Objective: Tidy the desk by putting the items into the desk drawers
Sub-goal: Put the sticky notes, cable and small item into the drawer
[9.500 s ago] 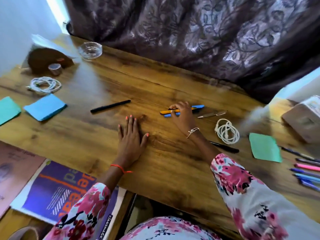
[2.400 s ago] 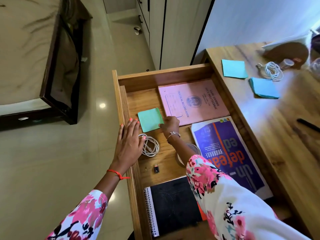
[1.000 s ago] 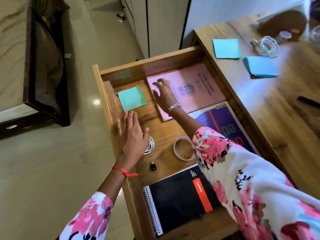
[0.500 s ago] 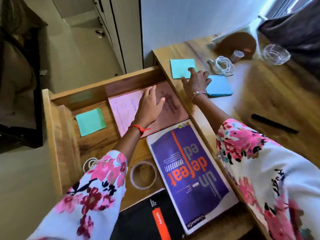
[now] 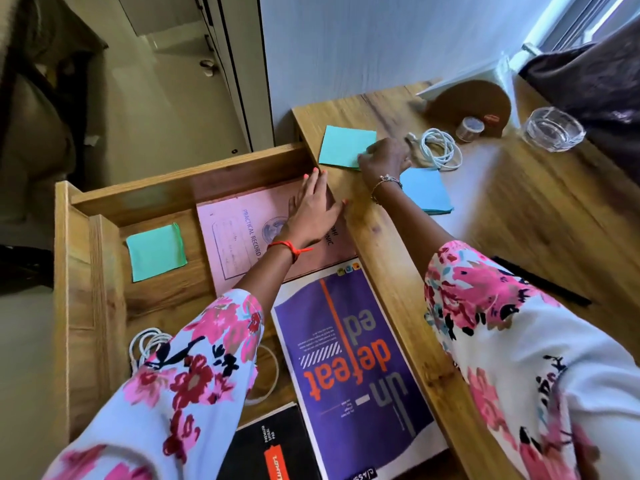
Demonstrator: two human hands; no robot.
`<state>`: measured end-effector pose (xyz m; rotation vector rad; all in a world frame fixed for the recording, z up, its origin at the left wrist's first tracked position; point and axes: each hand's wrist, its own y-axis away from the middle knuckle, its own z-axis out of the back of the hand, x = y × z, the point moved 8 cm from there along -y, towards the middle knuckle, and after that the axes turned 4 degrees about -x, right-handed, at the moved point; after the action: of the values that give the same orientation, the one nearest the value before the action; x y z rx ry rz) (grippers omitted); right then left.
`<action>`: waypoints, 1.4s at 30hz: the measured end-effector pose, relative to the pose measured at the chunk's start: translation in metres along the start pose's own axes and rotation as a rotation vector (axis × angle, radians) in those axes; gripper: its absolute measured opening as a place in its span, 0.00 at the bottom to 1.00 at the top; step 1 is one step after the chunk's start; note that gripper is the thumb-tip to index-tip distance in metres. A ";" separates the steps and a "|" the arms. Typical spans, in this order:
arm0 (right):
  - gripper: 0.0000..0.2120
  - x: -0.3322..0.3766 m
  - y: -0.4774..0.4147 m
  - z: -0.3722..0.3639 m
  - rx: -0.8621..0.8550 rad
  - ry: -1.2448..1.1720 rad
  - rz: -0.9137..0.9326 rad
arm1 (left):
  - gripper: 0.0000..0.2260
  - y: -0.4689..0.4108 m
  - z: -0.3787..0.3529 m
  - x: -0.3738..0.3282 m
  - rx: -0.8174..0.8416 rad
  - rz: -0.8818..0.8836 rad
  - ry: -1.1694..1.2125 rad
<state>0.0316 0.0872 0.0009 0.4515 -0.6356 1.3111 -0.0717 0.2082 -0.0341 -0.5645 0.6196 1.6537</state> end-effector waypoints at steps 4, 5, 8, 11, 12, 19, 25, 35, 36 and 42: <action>0.12 0.011 0.010 0.012 -0.109 -0.244 -0.052 | 0.29 0.015 0.014 0.009 -0.040 -0.014 0.018; 0.12 0.017 0.015 0.016 -0.145 -0.286 -0.068 | 0.29 0.020 0.019 0.014 -0.054 -0.018 0.027; 0.15 0.036 0.037 0.005 -0.101 -0.531 -0.173 | 0.29 0.045 0.044 0.041 -0.128 0.007 0.067; 0.18 0.055 0.079 -0.023 0.029 -0.720 -0.201 | 0.27 0.077 0.078 0.083 -0.237 0.084 0.064; 0.16 0.059 0.097 -0.035 0.067 -0.733 -0.191 | 0.27 0.089 0.090 0.100 -0.272 0.123 0.068; 0.11 0.052 0.226 -0.133 0.451 -0.759 -0.289 | 0.24 0.174 0.175 0.190 -0.451 0.250 -0.071; 0.10 0.027 0.272 -0.157 0.520 -0.522 -0.280 | 0.24 0.212 0.185 0.223 -0.351 0.229 -0.161; 0.12 0.039 0.288 -0.171 0.478 -0.248 -0.065 | 0.25 0.224 0.168 0.238 -0.309 0.202 -0.245; 0.12 0.040 0.289 -0.174 0.479 -0.228 -0.045 | 0.25 0.223 0.167 0.238 -0.313 0.204 -0.264; 0.13 0.048 0.296 -0.187 0.496 -0.051 0.085 | 0.25 0.223 0.165 0.238 -0.307 0.208 -0.343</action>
<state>-0.2193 0.3046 -0.1214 0.8706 -0.3677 1.5440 -0.3341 0.4621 -0.0517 -0.4281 0.1765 2.0042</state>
